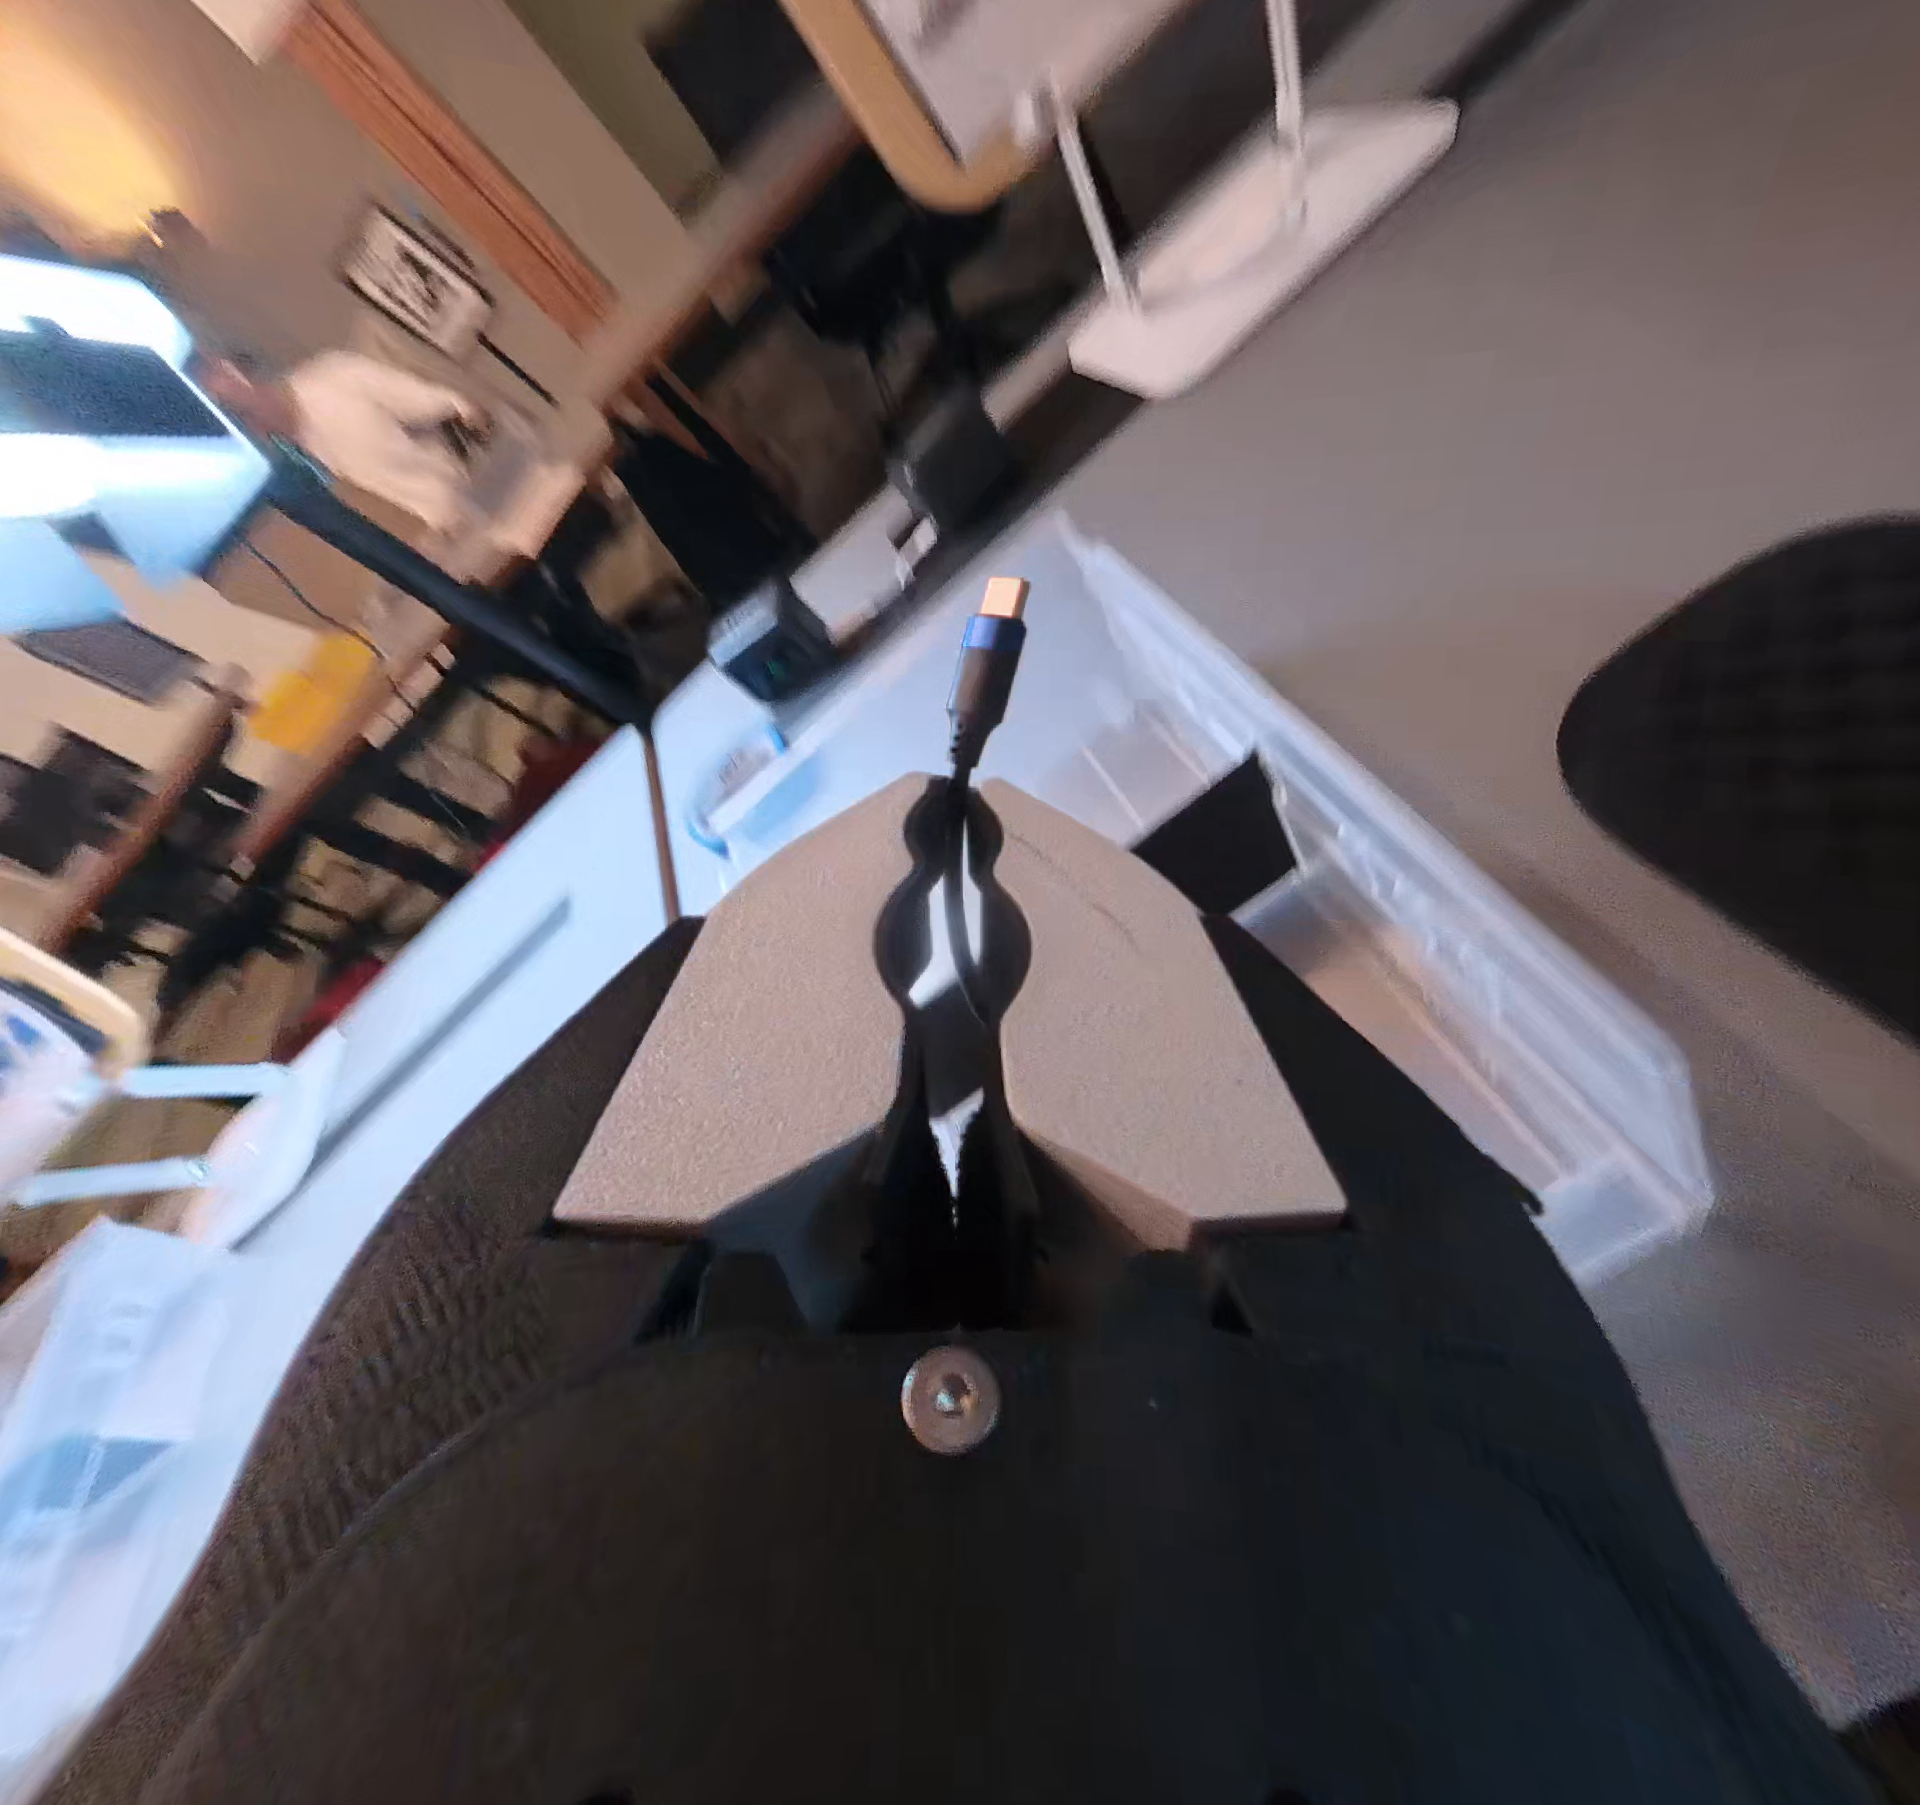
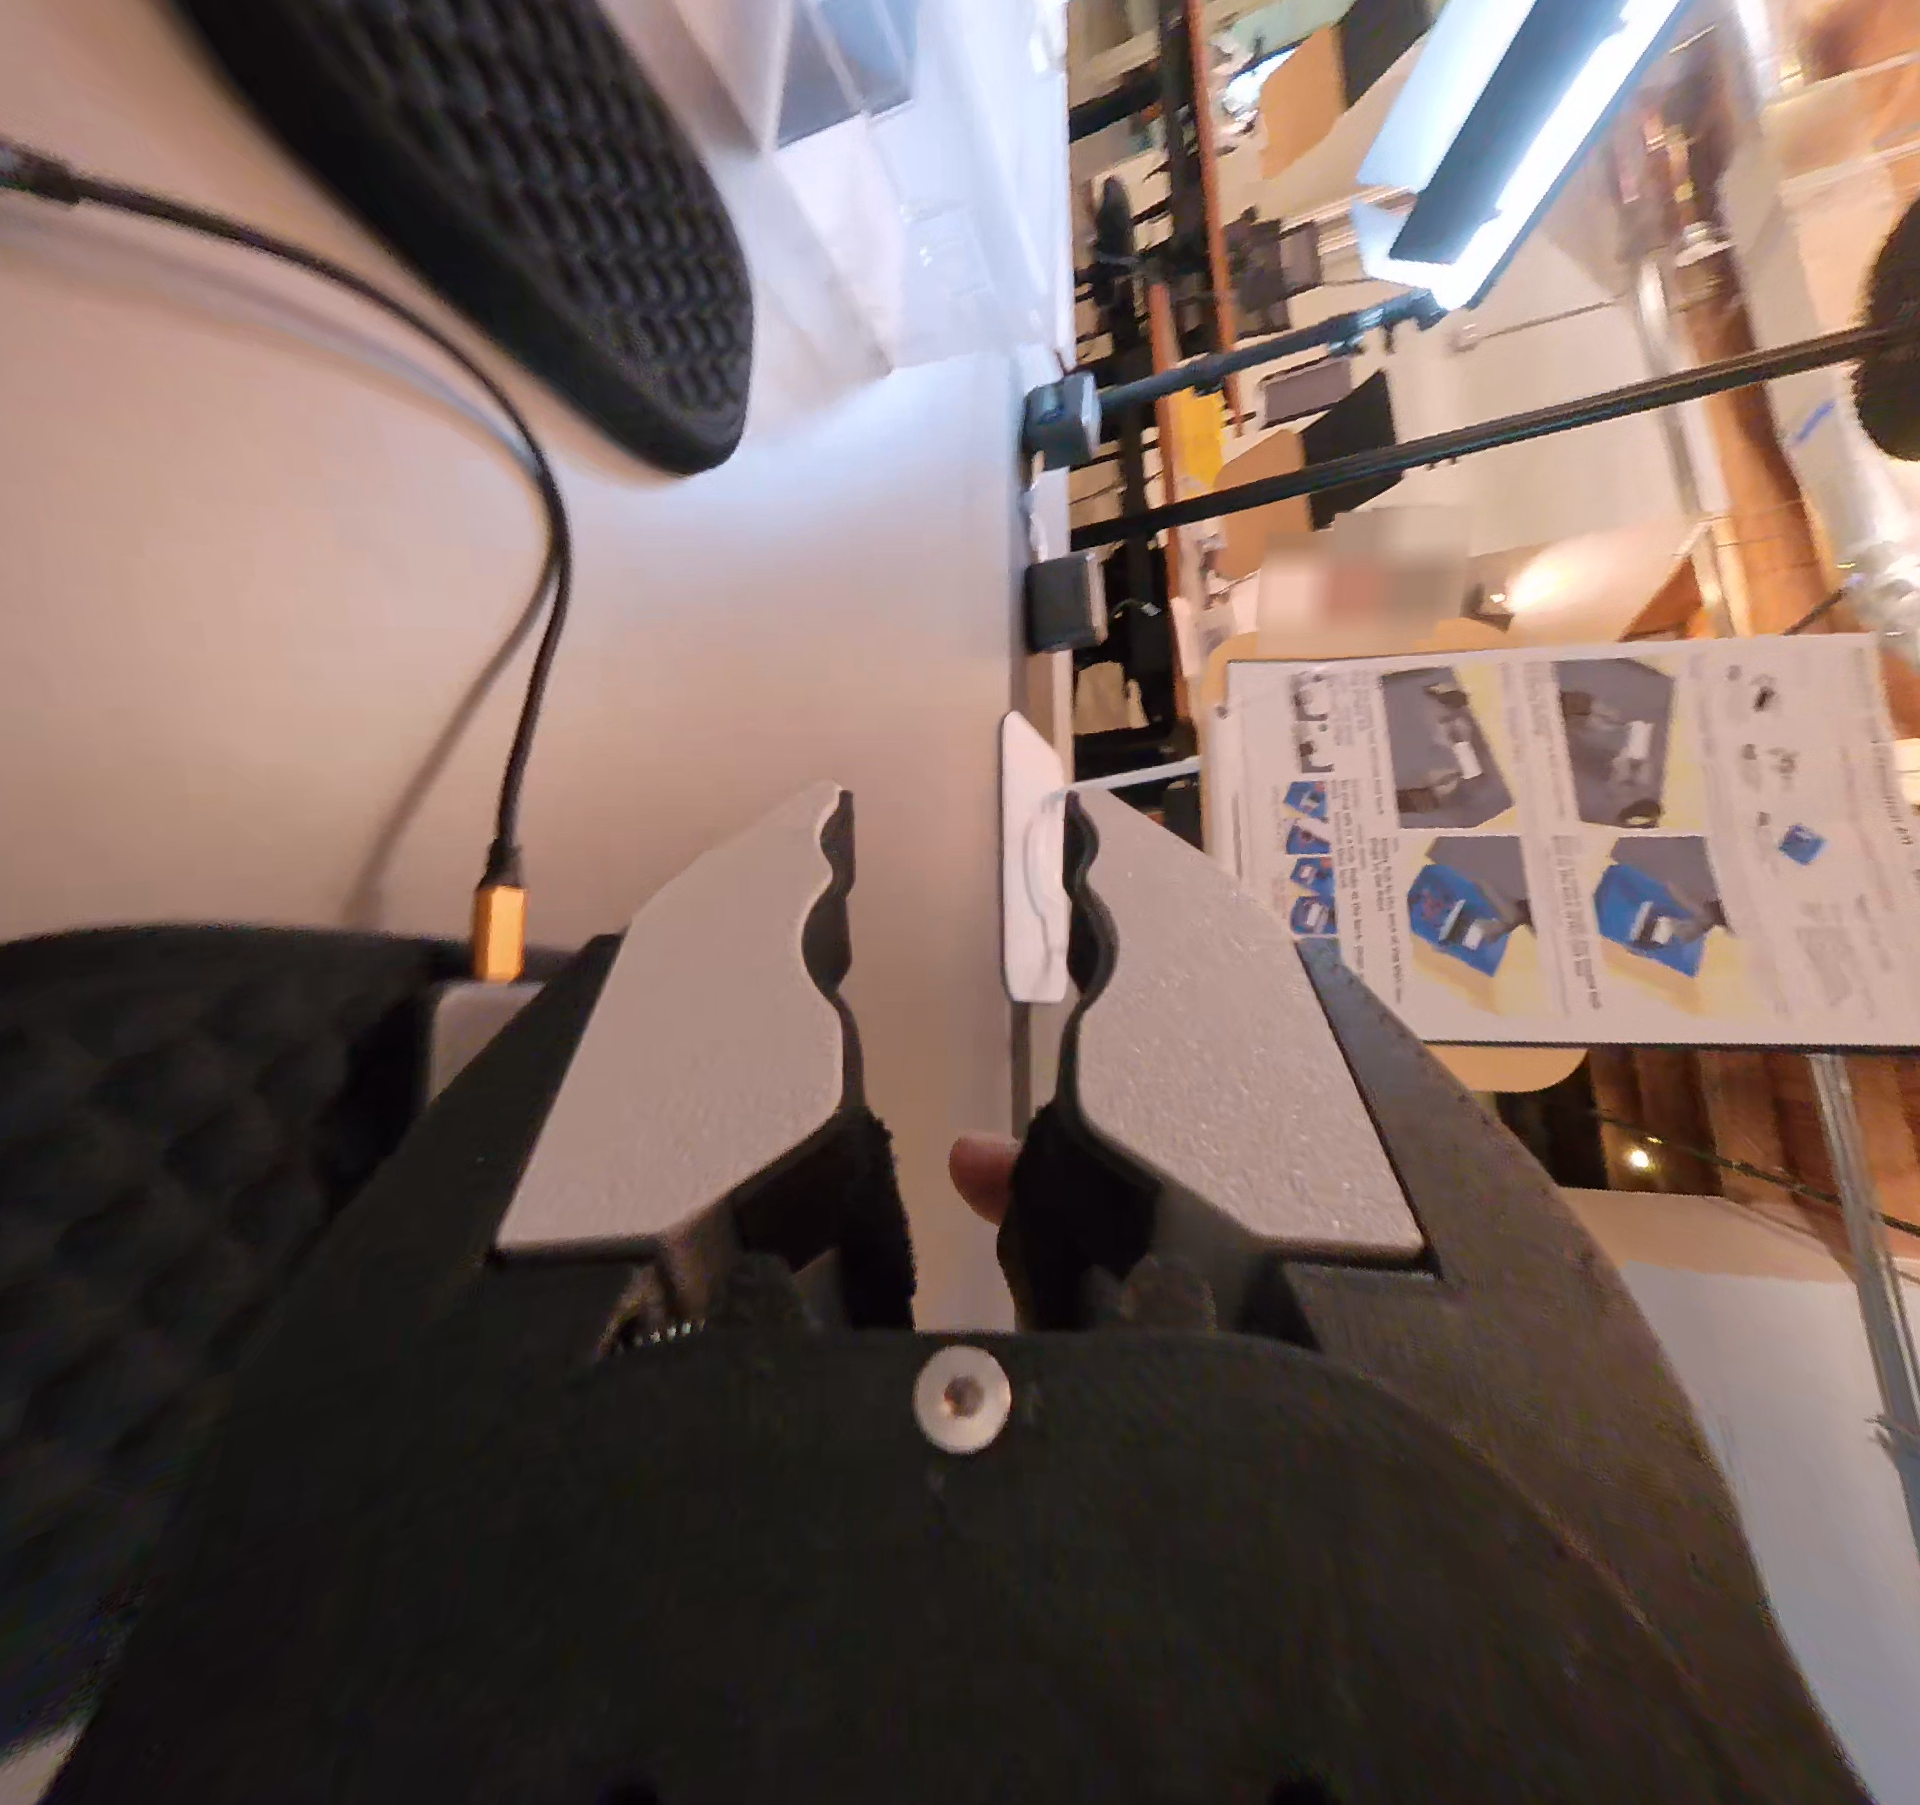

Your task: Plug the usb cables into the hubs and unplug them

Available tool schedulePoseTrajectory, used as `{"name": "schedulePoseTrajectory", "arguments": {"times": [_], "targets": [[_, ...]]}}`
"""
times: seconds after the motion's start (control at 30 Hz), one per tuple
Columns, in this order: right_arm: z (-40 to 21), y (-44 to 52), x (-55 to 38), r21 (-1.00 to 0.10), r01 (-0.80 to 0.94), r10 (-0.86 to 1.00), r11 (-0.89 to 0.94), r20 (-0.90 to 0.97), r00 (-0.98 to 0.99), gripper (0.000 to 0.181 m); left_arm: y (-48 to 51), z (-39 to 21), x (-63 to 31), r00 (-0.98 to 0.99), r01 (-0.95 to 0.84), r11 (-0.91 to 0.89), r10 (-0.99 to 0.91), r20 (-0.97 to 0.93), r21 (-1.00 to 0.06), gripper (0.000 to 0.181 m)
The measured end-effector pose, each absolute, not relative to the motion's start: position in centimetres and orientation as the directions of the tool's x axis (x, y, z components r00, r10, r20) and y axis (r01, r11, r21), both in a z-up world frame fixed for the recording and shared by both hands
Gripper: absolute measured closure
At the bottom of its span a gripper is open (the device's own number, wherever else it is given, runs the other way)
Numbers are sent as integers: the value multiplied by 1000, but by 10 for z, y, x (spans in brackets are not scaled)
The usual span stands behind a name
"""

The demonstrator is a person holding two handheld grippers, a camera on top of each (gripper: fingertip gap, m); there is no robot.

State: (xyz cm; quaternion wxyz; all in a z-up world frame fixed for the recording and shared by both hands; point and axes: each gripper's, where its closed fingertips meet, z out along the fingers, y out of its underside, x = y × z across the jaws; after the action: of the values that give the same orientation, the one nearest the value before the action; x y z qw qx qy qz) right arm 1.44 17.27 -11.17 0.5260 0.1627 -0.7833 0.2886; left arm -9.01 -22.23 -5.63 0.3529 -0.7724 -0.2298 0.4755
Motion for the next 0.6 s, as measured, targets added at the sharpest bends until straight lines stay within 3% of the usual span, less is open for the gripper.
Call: {"name": "schedulePoseTrajectory", "arguments": {"times": [0.13,0.27,0.4,0.6], "targets": [[-96,152,11,-323,-599,133,733,931,-339,149,-178,-5,-63,431,-201,-566,681,-591,-799,177],[-80,121,20,-433,-676,240,596,899,-365,165,-114,3,-35,626,-319,-410,586,-515,-855,178],[-61,96,28,-443,-752,273,488,896,-350,168,-41,-24,-11,831,-308,-290,382,-405,-906,178],[-58,68,31,-381,-802,162,461,924,-346,157,32,-76,9,931,-266,-330,155,-330,-906,178]]}}
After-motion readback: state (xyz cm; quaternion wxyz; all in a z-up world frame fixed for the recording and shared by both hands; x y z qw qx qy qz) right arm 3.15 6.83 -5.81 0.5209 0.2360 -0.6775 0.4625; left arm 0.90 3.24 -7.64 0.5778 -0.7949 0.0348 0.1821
